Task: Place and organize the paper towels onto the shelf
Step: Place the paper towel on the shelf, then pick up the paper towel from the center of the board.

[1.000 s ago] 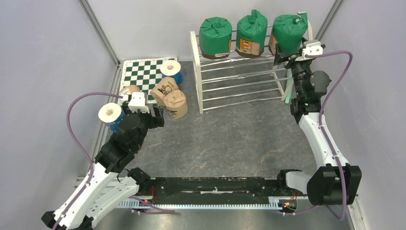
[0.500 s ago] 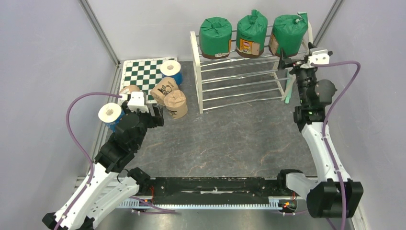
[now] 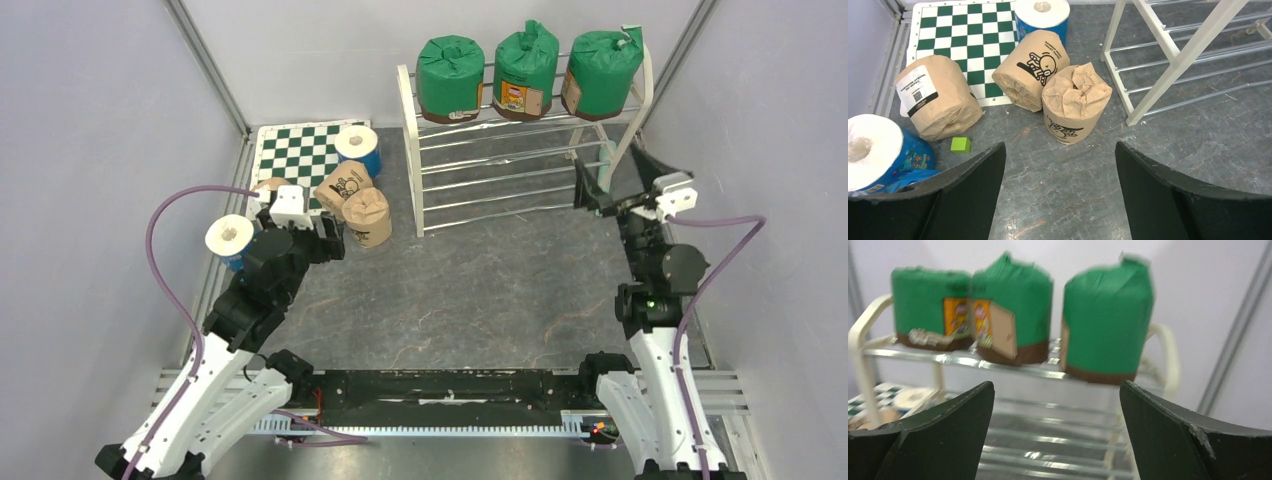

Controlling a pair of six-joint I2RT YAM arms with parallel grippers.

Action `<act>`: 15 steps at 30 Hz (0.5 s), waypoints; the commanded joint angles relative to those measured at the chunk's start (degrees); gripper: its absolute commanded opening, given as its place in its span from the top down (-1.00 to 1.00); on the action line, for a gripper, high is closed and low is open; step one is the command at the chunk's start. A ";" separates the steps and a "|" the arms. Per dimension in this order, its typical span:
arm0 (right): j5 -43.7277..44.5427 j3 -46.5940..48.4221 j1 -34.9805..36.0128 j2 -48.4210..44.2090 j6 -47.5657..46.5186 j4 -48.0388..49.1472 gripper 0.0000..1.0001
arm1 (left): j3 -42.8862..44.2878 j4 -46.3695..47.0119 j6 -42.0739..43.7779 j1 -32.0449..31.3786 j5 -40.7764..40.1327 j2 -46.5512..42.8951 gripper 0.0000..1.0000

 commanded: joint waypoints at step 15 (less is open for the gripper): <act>-6.50 -29.74 24.07 -1.75 7.61 7.68 -0.96 | 8.21 -0.56 -10.50 12.74 20.97 23.90 -0.74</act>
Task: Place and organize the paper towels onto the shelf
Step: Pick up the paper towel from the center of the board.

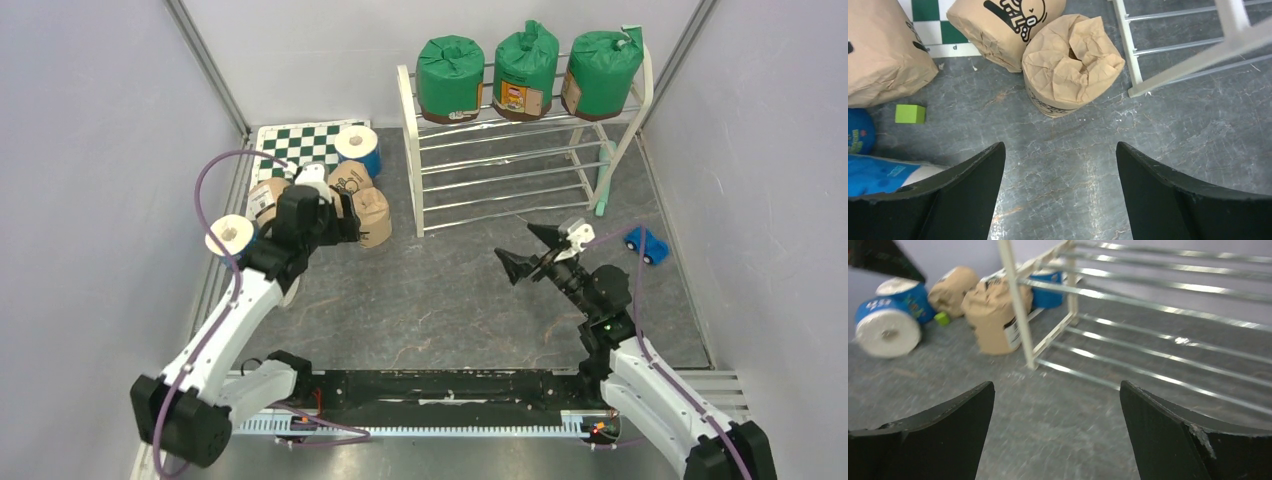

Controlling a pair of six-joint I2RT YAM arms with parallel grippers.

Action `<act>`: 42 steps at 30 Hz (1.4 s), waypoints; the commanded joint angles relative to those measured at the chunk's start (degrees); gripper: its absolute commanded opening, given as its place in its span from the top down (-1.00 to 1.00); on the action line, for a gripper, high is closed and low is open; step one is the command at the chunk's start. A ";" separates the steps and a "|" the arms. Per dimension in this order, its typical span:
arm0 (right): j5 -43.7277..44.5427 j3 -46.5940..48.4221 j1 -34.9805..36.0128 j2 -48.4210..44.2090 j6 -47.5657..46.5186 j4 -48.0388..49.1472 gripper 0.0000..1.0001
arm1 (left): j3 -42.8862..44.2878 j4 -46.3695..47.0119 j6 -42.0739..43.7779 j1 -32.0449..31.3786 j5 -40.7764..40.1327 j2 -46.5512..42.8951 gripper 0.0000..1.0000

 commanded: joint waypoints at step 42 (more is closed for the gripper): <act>-8.40 -5.11 8.71 -0.58 -3.43 6.89 -0.96 | 19.26 -15.51 7.88 2.70 3.69 28.88 0.63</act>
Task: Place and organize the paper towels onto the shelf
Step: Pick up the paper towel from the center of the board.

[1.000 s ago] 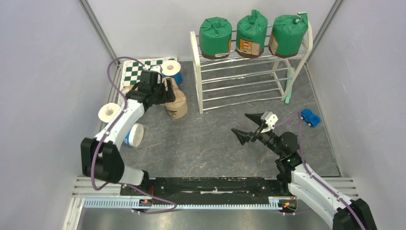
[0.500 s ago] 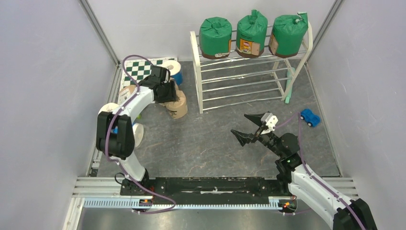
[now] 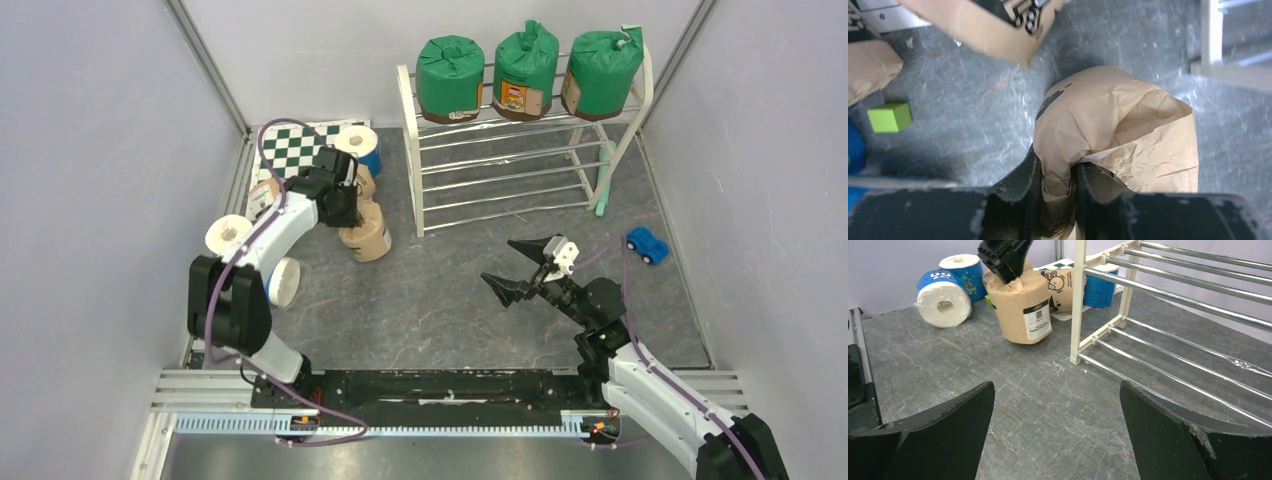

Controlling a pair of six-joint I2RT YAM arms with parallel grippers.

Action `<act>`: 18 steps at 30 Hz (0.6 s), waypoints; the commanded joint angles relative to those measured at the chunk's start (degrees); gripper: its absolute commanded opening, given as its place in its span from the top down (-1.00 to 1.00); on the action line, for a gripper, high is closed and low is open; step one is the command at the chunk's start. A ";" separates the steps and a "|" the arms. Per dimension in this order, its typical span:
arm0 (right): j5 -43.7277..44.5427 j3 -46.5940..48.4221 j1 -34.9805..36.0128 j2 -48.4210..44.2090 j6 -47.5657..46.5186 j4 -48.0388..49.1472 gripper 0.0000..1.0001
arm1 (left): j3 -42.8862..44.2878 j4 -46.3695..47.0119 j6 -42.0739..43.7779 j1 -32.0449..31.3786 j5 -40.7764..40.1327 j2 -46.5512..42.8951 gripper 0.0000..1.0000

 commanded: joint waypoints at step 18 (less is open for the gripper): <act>3.65 10.00 16.34 13.13 1.58 -1.68 -0.96 | -23.03 0.65 -9.84 -32.99 -13.61 -33.63 0.79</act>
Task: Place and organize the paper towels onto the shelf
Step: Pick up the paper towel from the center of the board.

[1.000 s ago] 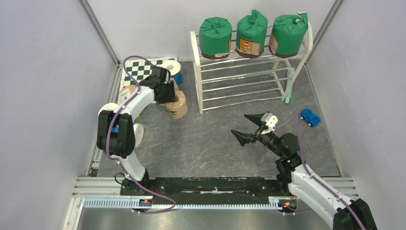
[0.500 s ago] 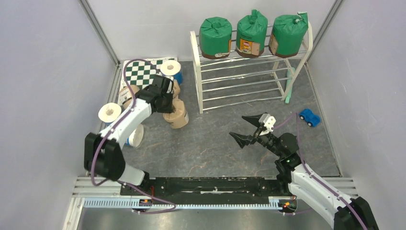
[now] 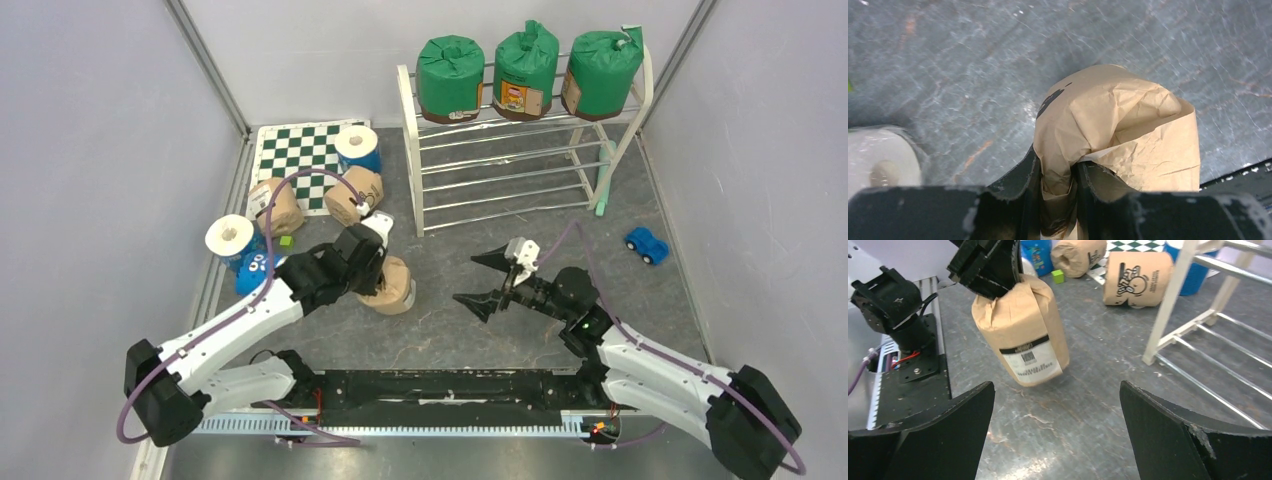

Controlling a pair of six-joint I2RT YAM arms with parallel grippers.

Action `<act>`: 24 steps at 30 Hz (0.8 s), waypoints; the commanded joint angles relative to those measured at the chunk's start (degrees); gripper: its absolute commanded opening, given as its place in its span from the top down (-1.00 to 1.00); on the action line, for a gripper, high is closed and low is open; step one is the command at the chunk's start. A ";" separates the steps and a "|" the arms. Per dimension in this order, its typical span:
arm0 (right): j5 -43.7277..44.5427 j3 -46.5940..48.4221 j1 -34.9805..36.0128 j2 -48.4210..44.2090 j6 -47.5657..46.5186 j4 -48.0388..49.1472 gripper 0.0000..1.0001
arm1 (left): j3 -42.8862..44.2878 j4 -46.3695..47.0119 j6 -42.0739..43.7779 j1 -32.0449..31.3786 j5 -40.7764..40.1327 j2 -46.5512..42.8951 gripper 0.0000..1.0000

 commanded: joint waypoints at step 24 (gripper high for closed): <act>29.79 12.94 16.66 23.44 18.51 -4.49 -0.80 | -1.64 15.16 -20.00 -20.27 -15.94 9.82 0.60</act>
